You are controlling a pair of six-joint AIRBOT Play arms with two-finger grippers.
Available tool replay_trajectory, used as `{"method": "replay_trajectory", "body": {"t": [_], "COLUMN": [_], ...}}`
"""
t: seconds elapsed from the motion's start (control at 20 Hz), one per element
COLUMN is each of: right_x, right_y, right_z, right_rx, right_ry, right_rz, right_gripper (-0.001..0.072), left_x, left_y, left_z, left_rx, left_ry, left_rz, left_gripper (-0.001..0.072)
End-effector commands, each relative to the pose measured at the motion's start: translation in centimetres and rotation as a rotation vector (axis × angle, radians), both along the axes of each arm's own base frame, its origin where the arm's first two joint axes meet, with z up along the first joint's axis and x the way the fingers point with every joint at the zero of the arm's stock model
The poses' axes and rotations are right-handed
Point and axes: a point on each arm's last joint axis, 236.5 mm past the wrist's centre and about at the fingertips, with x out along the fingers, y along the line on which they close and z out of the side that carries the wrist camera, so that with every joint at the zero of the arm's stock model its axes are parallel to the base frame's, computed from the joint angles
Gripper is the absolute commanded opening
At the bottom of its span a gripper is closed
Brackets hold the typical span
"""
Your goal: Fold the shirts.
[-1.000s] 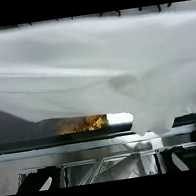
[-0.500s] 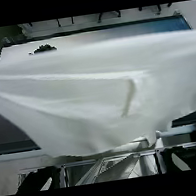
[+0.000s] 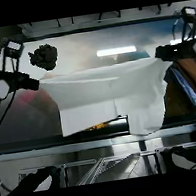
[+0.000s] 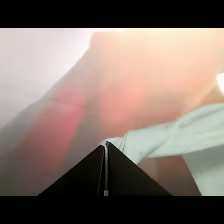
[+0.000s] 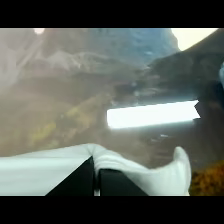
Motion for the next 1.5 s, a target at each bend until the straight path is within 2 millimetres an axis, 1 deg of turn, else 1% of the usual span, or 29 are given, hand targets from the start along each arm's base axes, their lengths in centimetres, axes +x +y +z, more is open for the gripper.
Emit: {"method": "replay_trajectory", "body": {"t": [0.0,0.1,0.2,0.3,0.35,0.45,0.5,0.7,0.8,0.85,0.9,0.95,1.05,1.15,1.25,1.3,1.35,1.4,1.45], "right_x": [5.6,7.0,8.0,8.4,8.4,7.6,6.9,3.7,2.5,2.0,1.5,1.0,0.4,0.3,0.3,0.3,0.1,-0.1,-0.7], "right_y": [-0.1,-0.2,-0.4,-1.0,-1.5,-2.7,-3.3,-5.7,-5.9,-5.8,-5.6,-5.6,-5.5,-5.5,-5.4,-5.5,-5.4,-5.4,-5.3], "right_z": [-5.9,-7.3,-7.6,-7.3,-7.3,-8.1,-8.9,-12.0,-13.2,-13.9,-14.6,-15.3,-16.5,-17.0,-17.0,-17.0,-17.0,-17.0,-16.8], "right_rx": [0.016,0.014,0.010,0.008,0.009,0.009,0.010,0.020,0.026,0.028,0.030,0.033,0.036,0.038,0.039,0.038,0.039,0.036,0.024], "right_ry": [-0.036,-0.056,-0.085,-0.109,-0.108,-0.060,-0.015,0.160,0.228,0.261,0.296,0.327,0.375,0.386,0.386,0.387,0.393,0.403,0.426], "right_rz": [-0.020,-0.024,-0.029,-0.041,-0.050,-0.071,-0.082,-0.128,-0.133,-0.130,-0.127,-0.126,-0.125,-0.124,-0.124,-0.124,-0.123,-0.116,-0.088], "right_gripper": [0.0022,0.0022,0.0022,0.0022,0.0022,0.0023,0.0023,0.0023,0.0024,0.0023,0.0024,0.0023,0.0024,0.0024,0.0023,0.0042,0.0312,0.0720,0.0705], "left_x": [4.4,6.1,7.0,6.7,6.1,4.3,3.3,-0.1,-1.1,-1.2,-1.2,-1.0,-0.5,-0.1,0.2,0.3,0.2,0.3,0.6], "left_y": [-1.4,-1.3,-1.6,-2.9,-3.2,-3.9,-3.9,-2.6,-2.9,-3.3,-4.2,-5.0,-6.0,-6.3,-5.9,-5.5,-5.3,-5.1,-5.0], "left_z": [-5.0,-6.1,-6.9,-8.0,-8.7,-10.7,-11.7,-15.1,-16.6,-17.2,-17.5,-17.7,-17.7,-18.0,-18.8,-19.2,-19.3,-18.9,-18.3], "left_rx": [-0.030,-0.032,-0.044,-0.104,-0.121,-0.136,-0.125,-0.117,-0.133,-0.149,-0.172,-0.186,-0.184,-0.186,-0.187,-0.187,-0.187,-0.188,-0.193], "left_ry": [0.072,0.085,0.103,0.149,0.183,0.264,0.299,0.396,0.429,0.429,0.423,0.410,0.378,0.375,0.396,0.414,0.431,0.439,0.430], "left_rz": [-0.016,-0.004,0.005,0.005,0.008,0.007,0.005,0.036,0.037,0.034,0.020,0.005,-0.021,-0.022,-0.008,0.006,0.017,0.024,0.038], "left_gripper": [0.0015,0.0015,0.0015,0.0015,0.0015,0.0015,0.0015,0.0015,0.0015,0.0015,0.0015,0.0015,0.0015,0.0015,0.0016,0.0016,0.0018,0.0267,0.0613]}}
